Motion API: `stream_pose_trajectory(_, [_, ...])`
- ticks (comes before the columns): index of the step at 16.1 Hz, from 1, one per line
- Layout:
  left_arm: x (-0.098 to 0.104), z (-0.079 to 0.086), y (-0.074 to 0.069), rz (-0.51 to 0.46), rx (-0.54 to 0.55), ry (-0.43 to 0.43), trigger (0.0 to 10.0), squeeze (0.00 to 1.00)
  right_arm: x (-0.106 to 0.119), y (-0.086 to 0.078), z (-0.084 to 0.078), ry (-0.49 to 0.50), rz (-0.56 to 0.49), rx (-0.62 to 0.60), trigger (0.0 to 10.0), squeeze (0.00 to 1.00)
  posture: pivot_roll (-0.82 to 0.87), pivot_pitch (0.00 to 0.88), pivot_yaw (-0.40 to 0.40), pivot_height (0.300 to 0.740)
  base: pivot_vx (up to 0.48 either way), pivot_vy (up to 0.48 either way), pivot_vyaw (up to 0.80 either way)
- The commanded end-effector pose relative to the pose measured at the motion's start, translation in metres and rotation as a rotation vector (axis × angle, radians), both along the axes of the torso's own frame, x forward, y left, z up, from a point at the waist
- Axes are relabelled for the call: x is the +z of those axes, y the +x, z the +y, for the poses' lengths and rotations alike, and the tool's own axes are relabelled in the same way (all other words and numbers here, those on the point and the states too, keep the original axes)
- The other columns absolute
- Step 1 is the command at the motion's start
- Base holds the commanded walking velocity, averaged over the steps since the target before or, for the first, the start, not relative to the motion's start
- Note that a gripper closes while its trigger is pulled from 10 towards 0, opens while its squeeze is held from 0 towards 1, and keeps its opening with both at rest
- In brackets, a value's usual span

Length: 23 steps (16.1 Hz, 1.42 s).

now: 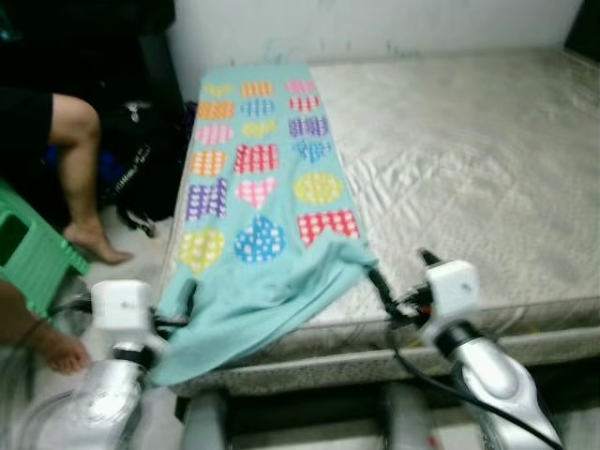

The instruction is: Clean up the room

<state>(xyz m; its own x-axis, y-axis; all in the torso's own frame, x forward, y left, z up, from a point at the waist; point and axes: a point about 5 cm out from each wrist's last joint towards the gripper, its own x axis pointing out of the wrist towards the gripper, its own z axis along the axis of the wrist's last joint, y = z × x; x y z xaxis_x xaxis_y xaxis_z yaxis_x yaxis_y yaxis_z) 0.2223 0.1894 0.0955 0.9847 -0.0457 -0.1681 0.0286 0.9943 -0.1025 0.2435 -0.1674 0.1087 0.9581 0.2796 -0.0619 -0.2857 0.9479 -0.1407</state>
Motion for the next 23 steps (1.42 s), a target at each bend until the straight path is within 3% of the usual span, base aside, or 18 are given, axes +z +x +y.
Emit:
stream_pose_trajectory(1, [0.000,0.004,0.000,0.010,0.009,0.021,10.0,0.00,0.002,0.002,0.000,-0.005,-0.010,-0.006,10.0,0.00,-0.13,0.000,0.047,0.515,0.000,0.000,0.00])
stream_pose_trajectory(6, [-0.007,0.003,0.000,0.058,0.011,0.024,10.0,0.00,-0.007,0.007,0.000,-0.028,0.061,-0.029,10.0,0.00,-0.13,0.010,0.048,0.515,0.000,0.000,0.00])
stream_pose_trajectory(9, [-0.010,0.002,0.006,0.100,0.001,0.008,10.0,0.00,-0.019,0.030,-0.003,-0.051,0.166,-0.138,10.0,0.00,-0.11,0.028,0.049,0.515,0.000,0.000,0.00])
stream_pose_trajectory(10, [-0.010,0.002,0.006,0.100,0.001,0.008,10.0,0.00,-0.019,0.030,-0.003,-0.051,0.166,-0.138,10.0,0.00,-0.11,0.028,0.049,0.515,0.000,0.000,0.00])
stream_pose_trajectory(13, [-0.006,-0.020,0.019,0.108,-0.060,-0.048,10.0,0.00,-0.034,0.074,0.017,-0.014,0.304,-0.188,10.0,0.00,-0.07,0.066,0.046,0.515,0.000,0.000,0.00])
stream_pose_trajectory(16, [-0.001,-0.052,0.030,0.106,-0.142,-0.094,10.0,0.00,-0.041,0.097,0.037,0.067,0.412,-0.213,10.0,0.00,-0.04,0.090,0.038,0.515,0.000,0.000,0.00])
stream_pose_trajectory(19, [0.004,-0.061,0.032,0.098,-0.157,-0.107,10.0,0.00,-0.040,0.105,0.057,0.133,0.449,-0.230,10.0,0.00,-0.03,0.094,0.042,0.515,0.000,0.000,0.00])
stream_pose_trajectory(20, [0.004,-0.058,0.032,0.102,-0.153,-0.103,10.0,0.00,-0.043,0.101,0.077,0.210,0.481,-0.254,10.0,0.00,-0.03,0.099,0.048,0.515,0.000,0.000,0.00])
stream_pose_trajectory(23, [0.004,-0.056,0.032,0.108,-0.151,-0.095,10.0,0.00,-0.049,0.092,0.098,0.259,0.506,-0.269,10.0,0.00,-0.02,0.102,0.058,0.515,0.000,0.000,0.00])
